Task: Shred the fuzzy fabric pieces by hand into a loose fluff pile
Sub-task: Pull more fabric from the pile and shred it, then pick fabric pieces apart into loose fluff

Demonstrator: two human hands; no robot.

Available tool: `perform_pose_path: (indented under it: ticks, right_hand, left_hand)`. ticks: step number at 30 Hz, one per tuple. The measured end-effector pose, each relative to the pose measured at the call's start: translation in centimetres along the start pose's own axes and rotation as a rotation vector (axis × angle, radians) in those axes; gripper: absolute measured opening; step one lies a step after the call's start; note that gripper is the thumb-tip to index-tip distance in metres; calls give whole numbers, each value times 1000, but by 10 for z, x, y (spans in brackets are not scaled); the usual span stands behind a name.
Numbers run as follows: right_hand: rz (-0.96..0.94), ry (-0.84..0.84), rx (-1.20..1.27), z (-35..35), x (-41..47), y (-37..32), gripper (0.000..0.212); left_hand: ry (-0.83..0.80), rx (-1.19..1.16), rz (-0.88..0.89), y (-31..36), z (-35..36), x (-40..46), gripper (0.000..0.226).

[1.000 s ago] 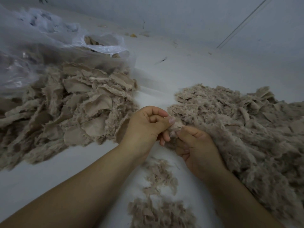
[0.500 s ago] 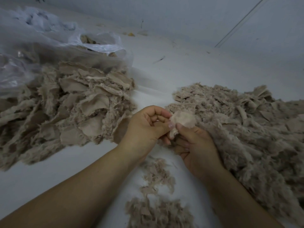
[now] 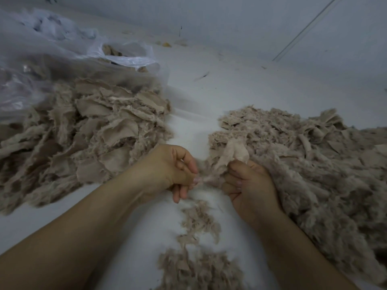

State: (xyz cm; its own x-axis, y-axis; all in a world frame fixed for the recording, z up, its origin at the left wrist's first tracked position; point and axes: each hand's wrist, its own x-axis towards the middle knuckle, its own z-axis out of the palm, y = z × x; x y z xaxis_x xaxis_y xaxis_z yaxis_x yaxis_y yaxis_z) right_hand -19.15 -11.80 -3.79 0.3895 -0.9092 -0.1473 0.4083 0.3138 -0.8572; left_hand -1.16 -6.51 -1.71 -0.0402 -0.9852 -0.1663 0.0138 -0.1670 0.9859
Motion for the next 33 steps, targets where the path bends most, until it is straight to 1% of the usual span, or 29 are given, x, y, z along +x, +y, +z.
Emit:
perform_pose_path:
  ticks: [1, 2, 4, 5, 6, 7, 9, 10, 11, 12, 14, 16, 17, 19, 21, 23, 24, 25, 26, 28, 29, 30, 31, 32, 33]
  right_hand:
    - [-5, 11, 10, 0, 0, 0, 48]
    - [-5, 20, 13, 1, 0, 0, 47]
    - [1, 40, -3, 2, 0, 0, 38]
    - [2, 45, -19, 2, 0, 1, 34]
    - [-2, 42, -37, 1, -1, 1, 32]
    - [-10, 35, -54, 1, -1, 1, 31]
    - [-17, 20, -90, 0, -2, 2, 30]
    - [-13, 10, -117, 1, -2, 2, 27]
    - [-7, 1, -146, 2, -3, 1, 24]
    - [-6, -8, -172, 2, -2, 1, 21]
    - [-11, -25, -194, 2, -2, 1, 19]
    - [-23, -44, -205, 1, -1, 2, 20]
    - [-29, -44, -206, 1, -1, 3, 24]
    - [-26, -32, -188, 0, -1, 4, 31]
    - [-28, -54, -187, 1, -1, 2, 23]
    - [-41, -115, -226, 3, -4, 1, 16]
    - [-45, -126, -248, 3, -5, 1, 15]
    - [-45, -113, -262, 2, -6, 2, 15]
    - [-44, -82, -264, 1, -5, 2, 15]
    - [-32, -1, -230, -1, -3, 2, 18]
    - [-24, 23, -190, -1, -2, 2, 20]
    - [-19, 36, -150, -2, -1, 2, 23]
    - [-17, 44, -120, -2, 0, 2, 26]
    - [-16, 56, -107, -2, 0, 2, 28]
    - [-14, 66, -105, -1, 0, 2, 30]
  left_hand:
    - [-61, 44, -24, 1, -3, -2, 16]
    - [-157, 93, -53, 3, -6, -4, 13]
    - [-403, 216, -120, 7, -6, -12, 7]
    - [-470, 287, -137, 8, -2, -14, 11]
    - [-448, 357, -131, 8, 3, -15, 17]
    - [-330, 416, -93, 8, 10, -13, 23]
    - [54, 456, 34, 5, 23, -4, 32]
    - [201, 455, 98, 5, 28, 0, 36]
    - [266, 435, 145, 4, 32, 4, 36]
    - [287, 368, 173, 3, 36, 7, 32]
    - [324, 123, 149, -1, 37, 12, 23]
    - [330, -100, 77, -6, 33, 14, 27]
    - [314, -153, 55, -8, 32, 13, 27]
    - [281, -165, 48, -10, 30, 15, 28]
    - [265, -134, 74, -11, 29, 16, 25]
    - [262, -98, 121, -11, 31, 17, 11]
    - [270, -95, 157, -10, 32, 17, 6]
    - [302, -87, 208, -9, 32, 17, 9]
    - [369, -65, 269, -8, 29, 17, 15]
    - [567, 93, 380, -3, 15, 17, 25]
    - [656, 247, 402, 0, 5, 16, 25]
    - [713, 479, 396, 1, -7, 15, 21]
    - [721, 770, 349, 1, -17, 12, 16]
    - [688, 1046, 261, 2, -24, 9, 11]
    - [659, 1253, 163, 2, -28, 6, 7]
